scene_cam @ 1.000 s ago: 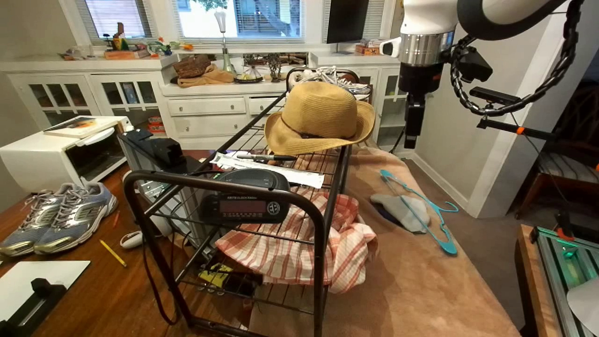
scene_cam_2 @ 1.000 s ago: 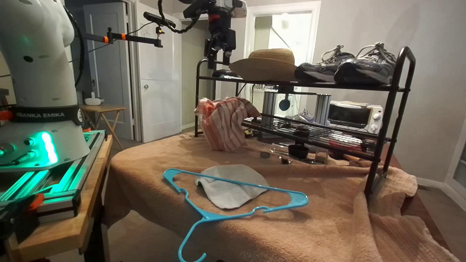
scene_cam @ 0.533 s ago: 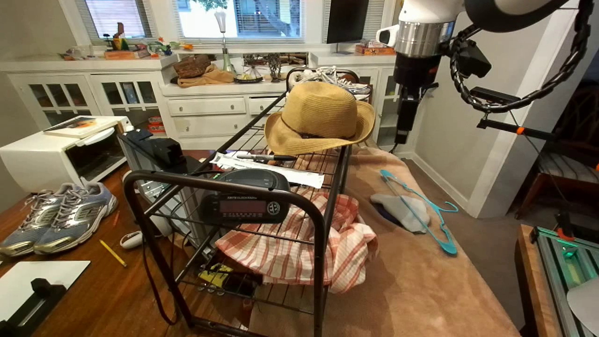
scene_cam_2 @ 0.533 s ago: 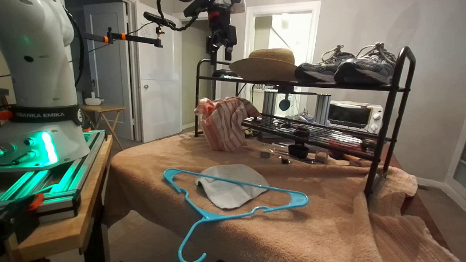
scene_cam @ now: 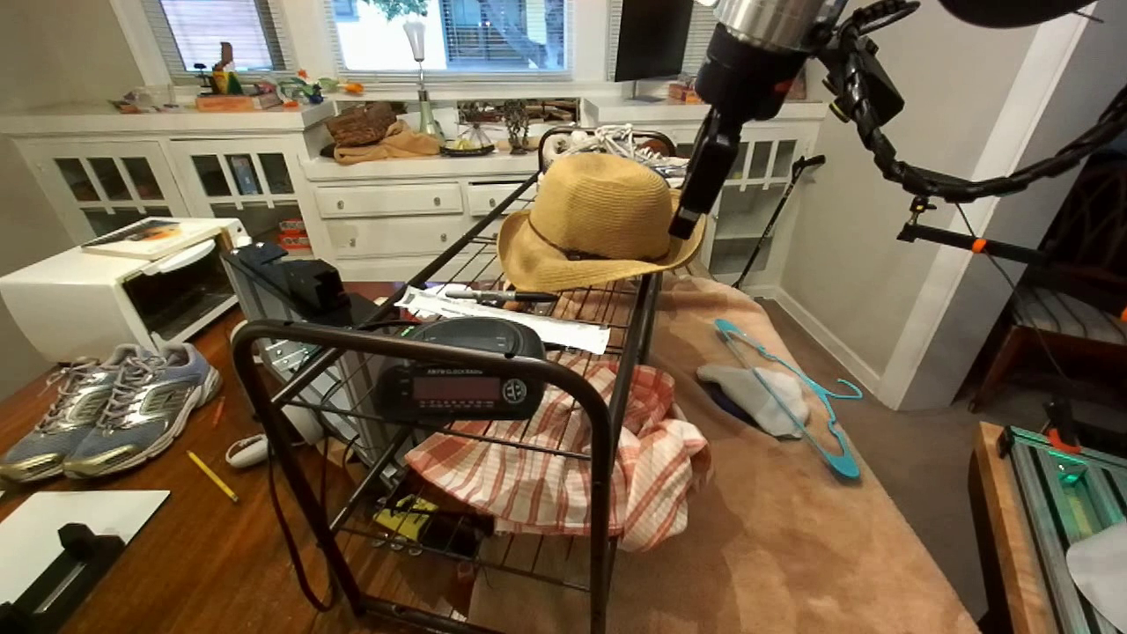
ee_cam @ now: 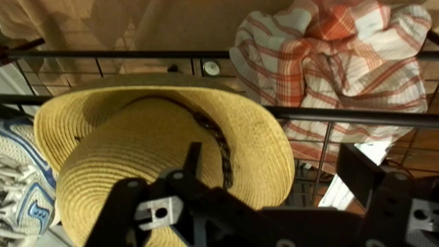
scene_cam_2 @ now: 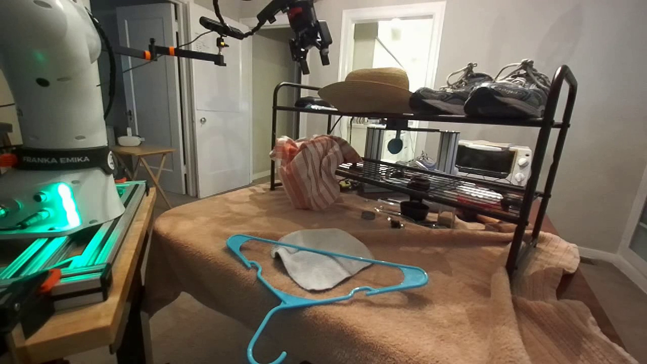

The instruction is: Put the brown hat on top of the blue hanger.

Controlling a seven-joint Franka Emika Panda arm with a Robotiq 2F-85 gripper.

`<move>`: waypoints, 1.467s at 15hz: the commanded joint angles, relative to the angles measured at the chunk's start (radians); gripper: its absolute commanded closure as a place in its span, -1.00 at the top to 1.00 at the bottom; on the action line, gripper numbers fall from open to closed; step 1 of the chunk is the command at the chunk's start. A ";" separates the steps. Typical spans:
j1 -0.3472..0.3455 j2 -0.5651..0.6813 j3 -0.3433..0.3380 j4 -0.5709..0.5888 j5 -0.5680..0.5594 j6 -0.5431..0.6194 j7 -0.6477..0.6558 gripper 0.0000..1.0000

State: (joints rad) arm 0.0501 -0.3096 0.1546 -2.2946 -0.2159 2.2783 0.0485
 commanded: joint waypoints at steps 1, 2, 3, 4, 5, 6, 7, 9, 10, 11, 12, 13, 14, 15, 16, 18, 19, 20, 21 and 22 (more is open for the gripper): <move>-0.009 0.074 0.033 0.039 -0.102 0.133 0.074 1.00; -0.013 0.089 0.039 0.050 -0.130 0.154 0.087 1.00; -0.020 0.107 0.047 0.061 -0.174 0.177 0.107 1.00; -0.021 0.123 0.049 0.074 -0.204 0.181 0.119 1.00; -0.026 0.138 0.052 0.088 -0.246 0.191 0.139 1.00; -0.032 0.157 0.056 0.102 -0.300 0.200 0.167 1.00; -0.035 0.172 0.057 0.118 -0.349 0.198 0.191 1.00; -0.034 0.199 0.054 0.148 -0.432 0.176 0.237 1.00; -0.030 0.213 0.049 0.162 -0.466 0.159 0.256 1.00; -0.026 0.225 0.044 0.174 -0.493 0.144 0.273 1.00; -0.020 0.236 0.038 0.182 -0.517 0.133 0.286 1.00; -0.016 0.246 0.033 0.191 -0.540 0.126 0.302 1.00; -0.012 0.257 0.028 0.200 -0.554 0.121 0.312 0.99; -0.009 0.265 0.023 0.209 -0.569 0.116 0.322 0.56; -0.007 0.274 0.018 0.219 -0.577 0.110 0.329 0.48; -0.003 0.287 0.008 0.234 -0.591 0.104 0.335 0.19; -0.001 0.293 0.004 0.240 -0.596 0.100 0.338 0.01; 0.001 0.297 0.001 0.245 -0.599 0.094 0.339 -0.13; 0.003 0.300 -0.002 0.251 -0.601 0.087 0.340 -0.28; 0.006 0.304 -0.004 0.257 -0.603 0.081 0.340 -0.45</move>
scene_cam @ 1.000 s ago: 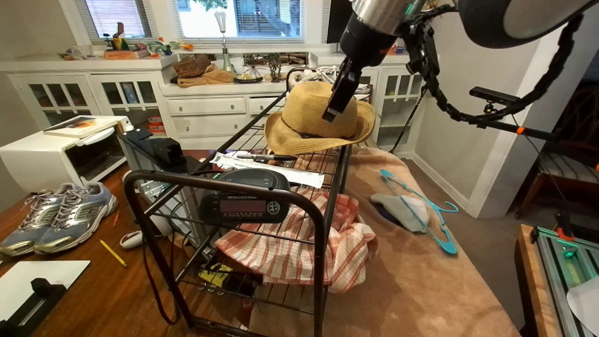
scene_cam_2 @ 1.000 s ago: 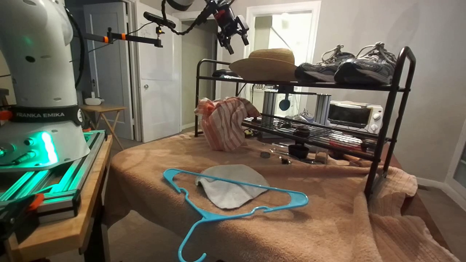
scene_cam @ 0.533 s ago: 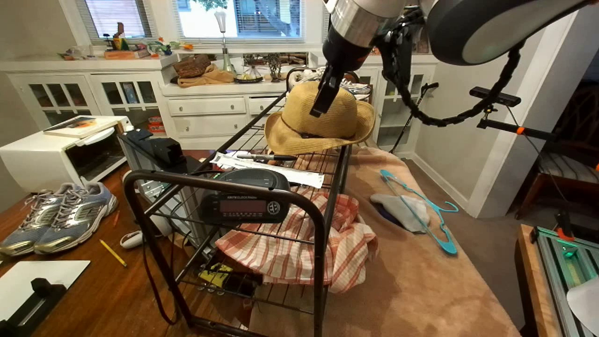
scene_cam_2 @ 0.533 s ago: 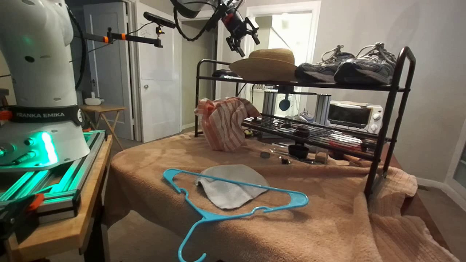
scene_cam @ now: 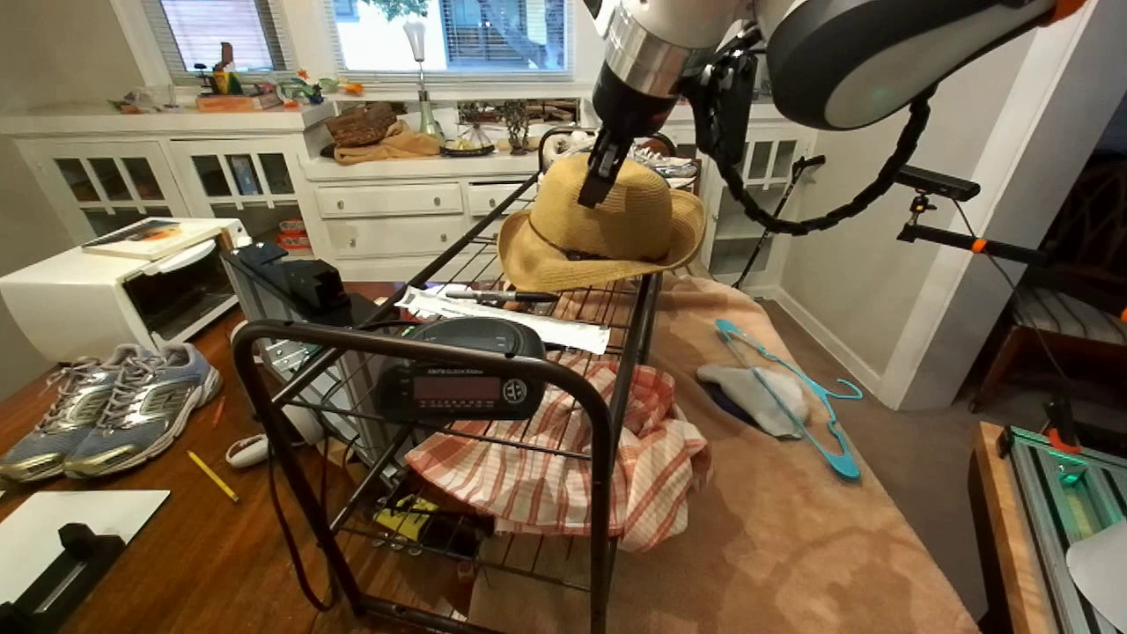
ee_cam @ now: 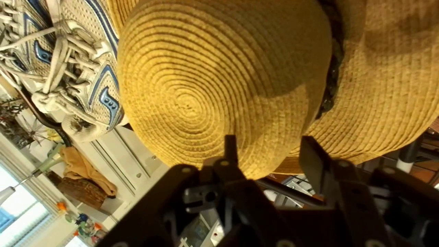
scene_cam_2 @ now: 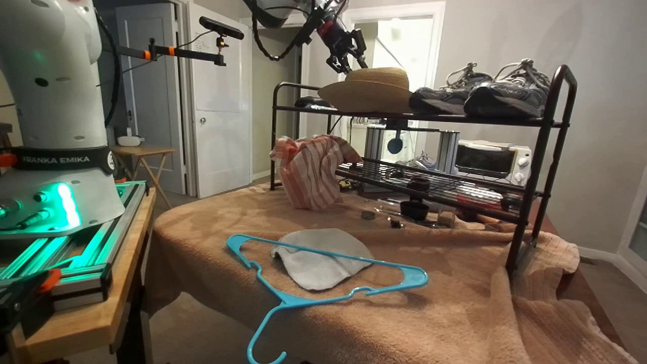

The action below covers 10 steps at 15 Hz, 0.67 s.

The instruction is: Put the brown hat on top of the blue hanger.

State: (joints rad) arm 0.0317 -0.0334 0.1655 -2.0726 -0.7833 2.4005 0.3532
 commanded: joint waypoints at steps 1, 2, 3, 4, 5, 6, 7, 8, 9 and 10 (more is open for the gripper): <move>0.026 0.032 -0.018 0.039 -0.037 -0.046 0.035 -0.58; 0.029 0.035 -0.020 0.042 -0.040 -0.050 0.038 -0.76; 0.030 0.037 -0.021 0.044 -0.044 -0.053 0.038 -0.89; 0.032 0.040 -0.023 0.046 -0.047 -0.058 0.040 -1.00; 0.033 0.042 -0.025 0.048 -0.048 -0.064 0.041 -1.00; 0.034 0.045 -0.026 0.052 -0.050 -0.071 0.044 -1.00; 0.036 0.046 -0.027 0.055 -0.050 -0.078 0.048 -0.98; 0.038 0.038 -0.028 0.056 -0.053 -0.088 0.060 -0.96; 0.040 0.028 -0.027 0.059 -0.051 -0.107 0.074 -0.96; 0.042 0.016 -0.026 0.063 -0.070 -0.127 0.109 -0.96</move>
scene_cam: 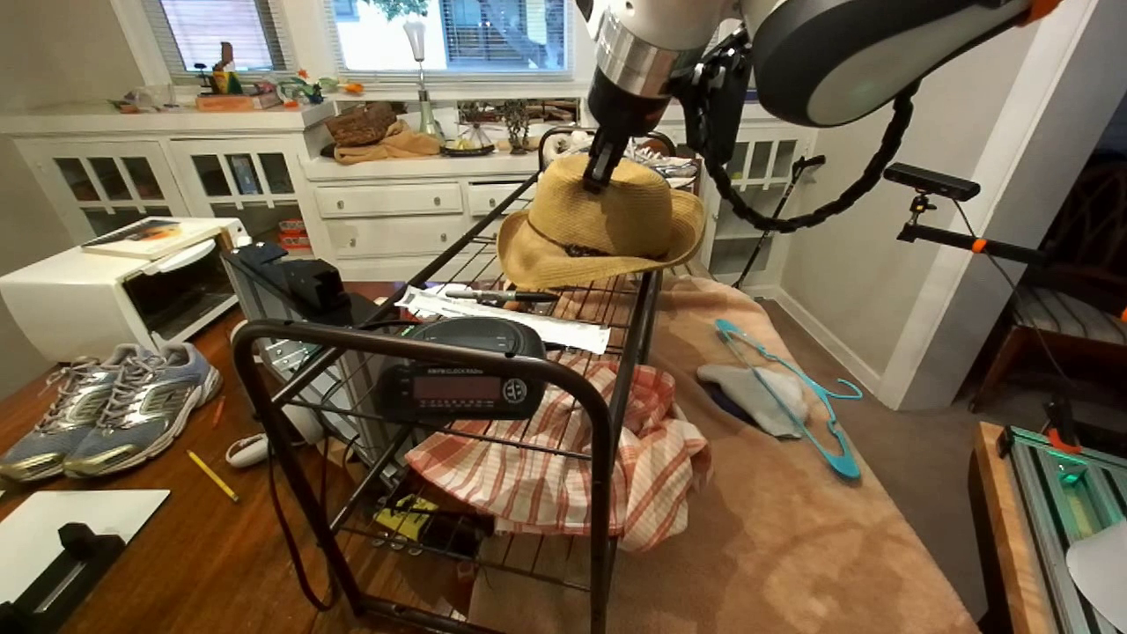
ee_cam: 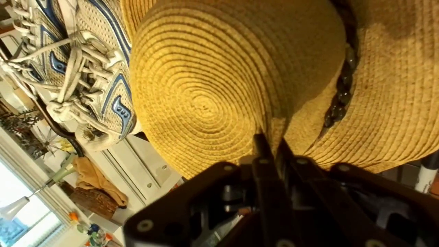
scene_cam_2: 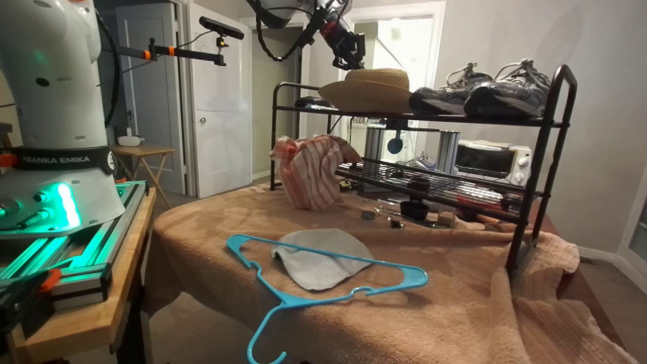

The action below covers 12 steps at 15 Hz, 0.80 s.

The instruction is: Put the brown hat on top of the blue hanger.

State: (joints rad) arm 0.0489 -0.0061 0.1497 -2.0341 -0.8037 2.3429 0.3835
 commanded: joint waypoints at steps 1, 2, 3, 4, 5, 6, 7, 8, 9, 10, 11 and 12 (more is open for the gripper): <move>0.028 -0.034 -0.009 0.024 -0.037 -0.100 0.098 -0.96; 0.030 -0.054 -0.008 0.023 -0.029 -0.126 0.112 -0.96; 0.031 -0.076 -0.007 0.023 -0.016 -0.157 0.123 -0.96; 0.029 -0.092 -0.007 0.027 -0.016 -0.179 0.141 -0.96; 0.024 -0.112 -0.008 0.030 -0.010 -0.203 0.164 -0.96; 0.021 -0.131 -0.009 0.031 0.007 -0.231 0.163 -0.96; 0.017 -0.153 -0.011 0.029 0.019 -0.248 0.167 -0.96; 0.012 -0.177 -0.015 0.025 0.032 -0.268 0.168 -0.96; 0.006 -0.195 -0.018 0.023 0.031 -0.284 0.176 -0.96; -0.001 -0.214 -0.024 0.019 0.035 -0.293 0.180 -0.96; -0.007 -0.232 -0.032 0.015 0.041 -0.285 0.188 -0.96; -0.013 -0.243 -0.039 0.016 0.053 -0.282 0.190 -0.96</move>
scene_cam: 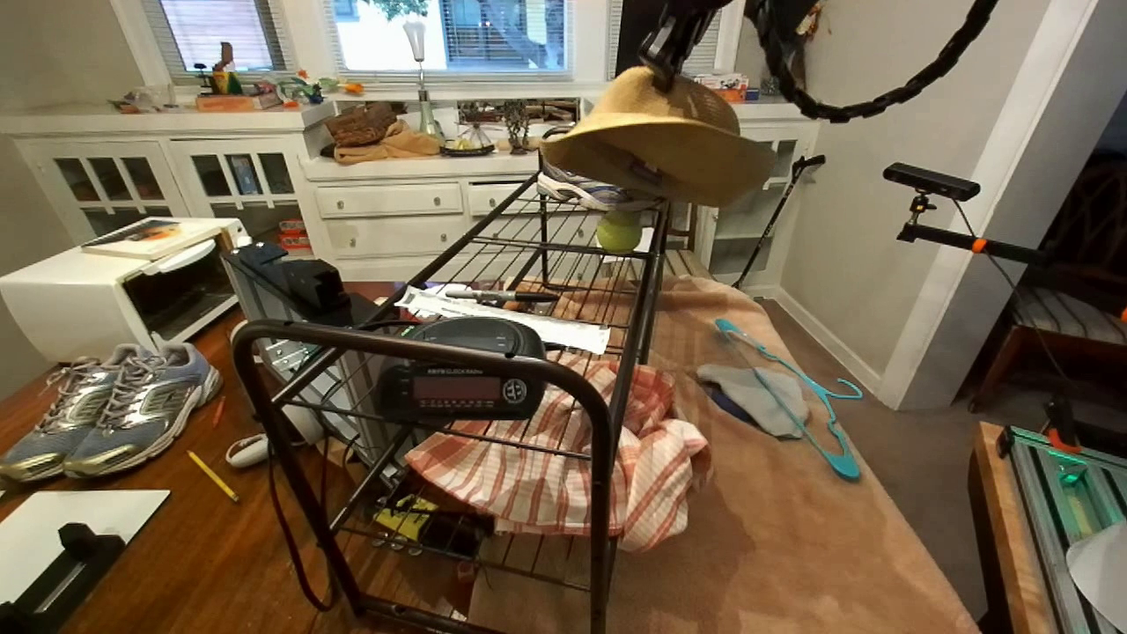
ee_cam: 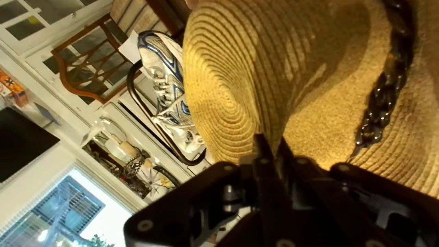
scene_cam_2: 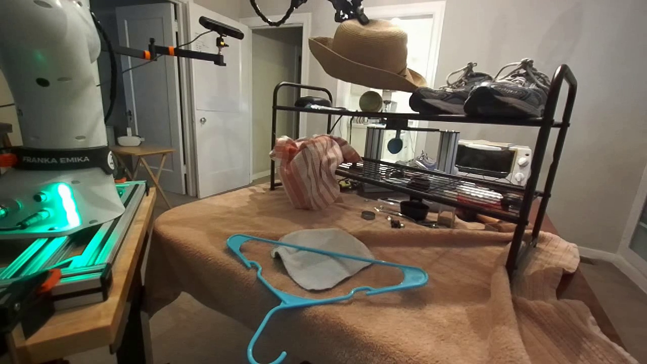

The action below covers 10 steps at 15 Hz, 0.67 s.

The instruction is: Put the brown hat on top of the blue hanger.

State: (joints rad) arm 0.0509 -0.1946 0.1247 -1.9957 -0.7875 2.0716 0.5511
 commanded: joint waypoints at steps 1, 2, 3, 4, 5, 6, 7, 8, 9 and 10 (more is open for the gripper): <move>-0.025 -0.064 -0.022 -0.021 0.043 -0.005 0.043 -0.96; -0.038 -0.071 -0.025 -0.021 0.036 -0.012 0.069 -0.96; -0.051 -0.077 -0.027 -0.020 0.023 -0.022 0.094 -0.96; -0.064 -0.081 -0.031 -0.019 0.021 -0.036 0.117 -0.96; -0.079 -0.082 -0.034 -0.019 0.011 -0.052 0.144 -0.96; -0.093 -0.085 -0.039 -0.020 0.002 -0.072 0.167 -0.96; -0.105 -0.087 -0.045 -0.022 -0.002 -0.093 0.181 -0.96; -0.118 -0.088 -0.050 -0.027 -0.016 -0.110 0.203 -0.96; -0.129 -0.089 -0.059 -0.032 -0.026 -0.128 0.214 -0.96; -0.140 -0.090 -0.068 -0.039 -0.039 -0.138 0.233 -0.96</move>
State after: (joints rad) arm -0.0634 -0.2621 0.0692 -2.0017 -0.7869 1.9729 0.7208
